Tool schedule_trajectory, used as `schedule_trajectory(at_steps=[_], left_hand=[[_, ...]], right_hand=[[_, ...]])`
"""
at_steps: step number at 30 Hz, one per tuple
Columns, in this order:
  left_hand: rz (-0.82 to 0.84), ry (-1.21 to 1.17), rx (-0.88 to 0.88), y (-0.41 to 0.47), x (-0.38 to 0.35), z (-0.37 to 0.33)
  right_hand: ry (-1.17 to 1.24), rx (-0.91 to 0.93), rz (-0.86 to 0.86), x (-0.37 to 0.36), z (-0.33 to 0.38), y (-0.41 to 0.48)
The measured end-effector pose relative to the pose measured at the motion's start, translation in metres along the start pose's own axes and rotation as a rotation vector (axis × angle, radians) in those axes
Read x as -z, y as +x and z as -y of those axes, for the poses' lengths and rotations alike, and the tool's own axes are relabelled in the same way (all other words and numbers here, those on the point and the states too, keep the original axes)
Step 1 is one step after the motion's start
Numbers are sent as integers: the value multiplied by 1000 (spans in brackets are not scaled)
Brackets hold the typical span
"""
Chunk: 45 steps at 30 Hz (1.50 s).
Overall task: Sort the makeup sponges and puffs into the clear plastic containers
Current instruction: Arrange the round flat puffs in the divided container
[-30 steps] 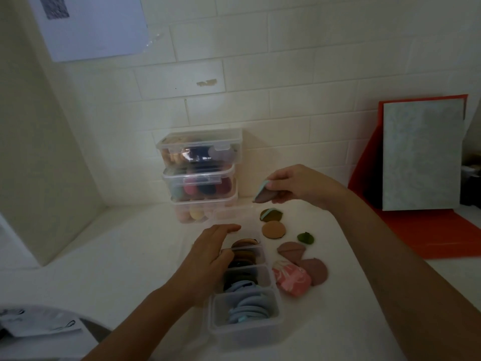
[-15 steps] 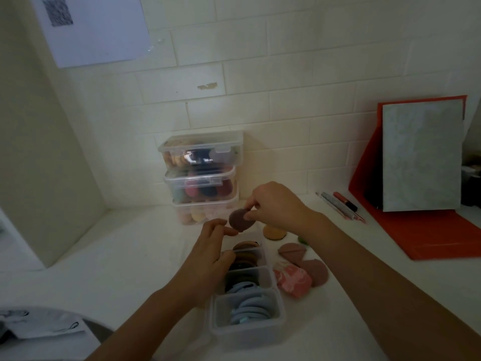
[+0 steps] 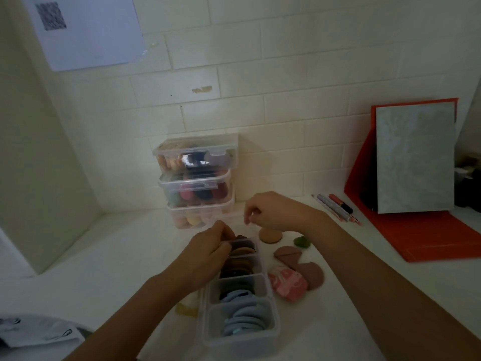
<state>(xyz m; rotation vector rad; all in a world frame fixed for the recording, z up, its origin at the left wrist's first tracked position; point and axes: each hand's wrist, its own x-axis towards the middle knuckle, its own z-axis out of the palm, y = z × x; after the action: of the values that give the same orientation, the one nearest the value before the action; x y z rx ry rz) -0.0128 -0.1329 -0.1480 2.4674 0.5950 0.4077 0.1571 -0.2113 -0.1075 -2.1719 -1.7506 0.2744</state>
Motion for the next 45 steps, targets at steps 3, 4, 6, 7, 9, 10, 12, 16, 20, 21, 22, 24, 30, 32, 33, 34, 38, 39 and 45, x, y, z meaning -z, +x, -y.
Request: schedule_trajectory(at_steps=[3,4,6,7,9,10,12,16,20,21,22,24,30,32,33,34,38,39,45], left_hand=[[-8,-25,-11,1,-6,3],[-6,-7,-29,2,-7,4],[10,28,-53,4,-7,5],[22,35,-52,5,-7,5],[34,42,-58,6,-7,6],[33,43,-61,6,-8,7],[31,35,-59,5,-9,8],[18,33,-66,4,-9,9],[-12,47,-81,4,-8,7],[-13,45,-77,3,-8,7],[-14,37,-74,3,-8,7],[-18,18,-63,3,-8,6],[-48,15,-71,2,-7,5],[-80,-23,-61,2,-8,4],[-91,-34,-56,2,-8,4],[-94,-39,-54,2,-9,4],[-91,-42,-71,2,-9,5],[-96,-25,-75,2,-10,6],[-98,-4,-72,2,-10,7]], right_hand=[[-104,-187,-126,2,-19,3],[-147,-257,-92,0,-26,5],[-200,-376,14,-6,-36,7],[-201,-420,60,-10,-39,8],[-178,-469,100,-19,-41,8],[-165,-478,89,-24,-41,9],[-142,-473,64,-30,-40,12],[-96,-460,72,-28,-41,19],[225,-421,-274,-15,-40,18],[321,-367,-404,-9,-35,16],[370,-298,-490,-4,-30,14],[401,-167,-525,3,-18,11],[248,60,-347,-1,4,3],[146,99,-306,-4,6,4],[102,111,-286,-5,6,4],[67,120,-260,-5,6,4],[-32,120,-127,-4,7,2],[-60,114,-107,-5,7,2],[-73,74,-43,-9,7,3]])
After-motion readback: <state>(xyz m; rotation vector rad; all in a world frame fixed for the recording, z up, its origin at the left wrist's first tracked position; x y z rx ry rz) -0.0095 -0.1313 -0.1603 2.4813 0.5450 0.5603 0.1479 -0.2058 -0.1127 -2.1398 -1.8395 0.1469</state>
